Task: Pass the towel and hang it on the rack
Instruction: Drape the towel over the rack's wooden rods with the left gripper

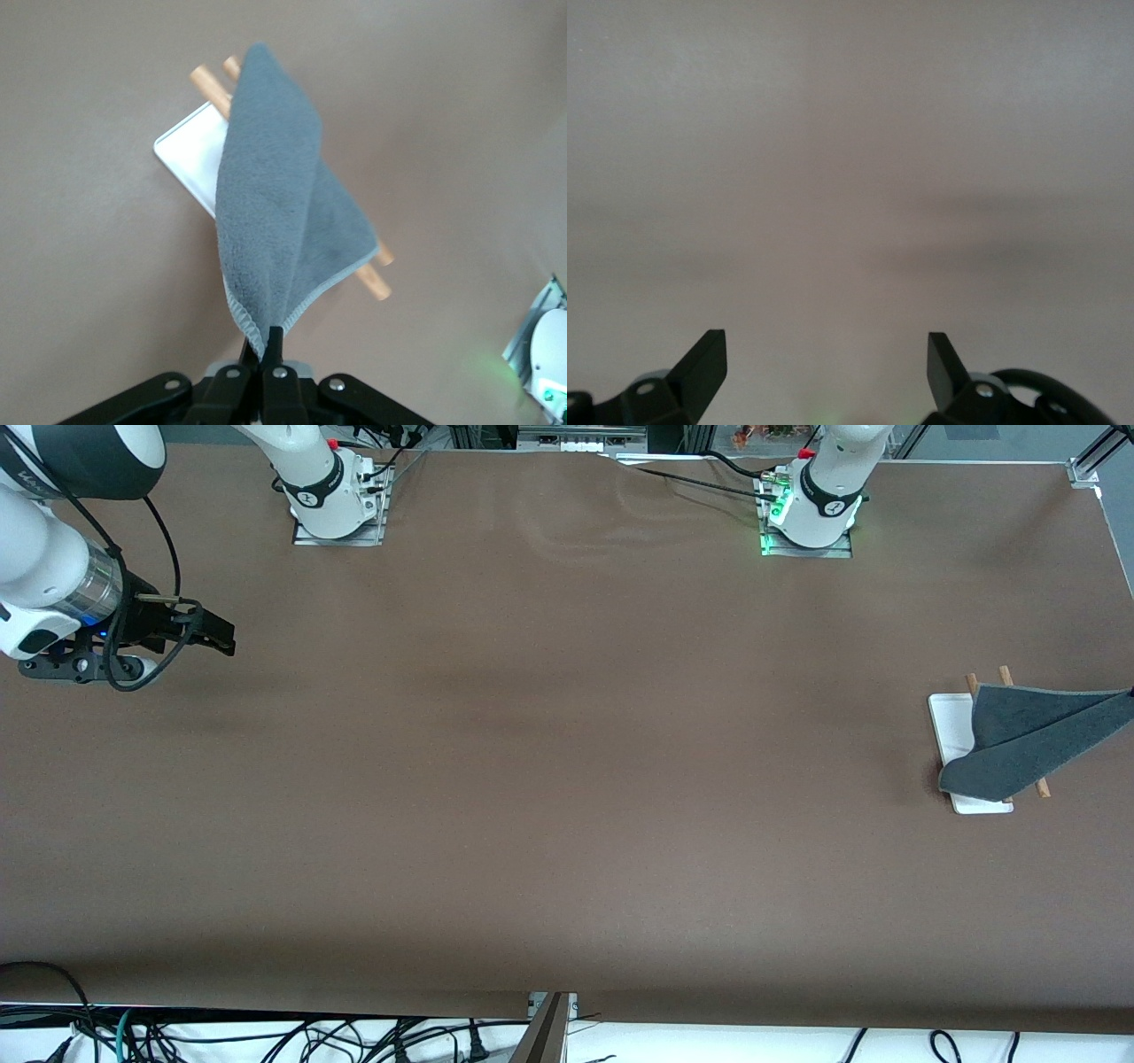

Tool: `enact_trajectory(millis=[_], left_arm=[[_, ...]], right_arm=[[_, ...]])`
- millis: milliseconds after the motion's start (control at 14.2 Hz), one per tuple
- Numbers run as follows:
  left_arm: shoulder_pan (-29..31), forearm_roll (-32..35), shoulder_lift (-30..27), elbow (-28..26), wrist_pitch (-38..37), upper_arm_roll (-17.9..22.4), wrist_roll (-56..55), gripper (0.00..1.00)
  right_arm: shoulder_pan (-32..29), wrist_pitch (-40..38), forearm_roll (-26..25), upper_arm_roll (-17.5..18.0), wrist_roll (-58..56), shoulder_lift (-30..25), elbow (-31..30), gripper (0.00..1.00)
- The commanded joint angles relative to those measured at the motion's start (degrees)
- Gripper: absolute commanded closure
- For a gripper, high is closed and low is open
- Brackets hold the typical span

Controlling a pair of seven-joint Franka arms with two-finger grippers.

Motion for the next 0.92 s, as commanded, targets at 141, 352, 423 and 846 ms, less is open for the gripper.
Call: enact_trajectory(millis=[141,352,423,846], left_arm=[[-0.70,1.74,4.98,2.25,3.51,1.41,3.39,1.00],[-0.70,1.74,7.27,2.60,4.82,1.68,3.48,1.00],[-0.70,1.74,7.71,2.34,6.13,1.94,3.57,1.00],[-0.79,1.83,9.29,2.16,8.61,2.12,3.31,0.00]], right_arm=[[-1.04,-0.96,-1.14,1.64,-0.82,-2.47,0.40,0.00],[-3.85,-0.97,-1.14,4.80,-0.73,-2.56,0.67,0.00],[-3.86,-0.97,-1.14,4.81,-0.64,-2.39,0.76,0.00],[-3.42,-1.23,-1.14,4.54,-0.64,-2.21,3.22,0.00]])
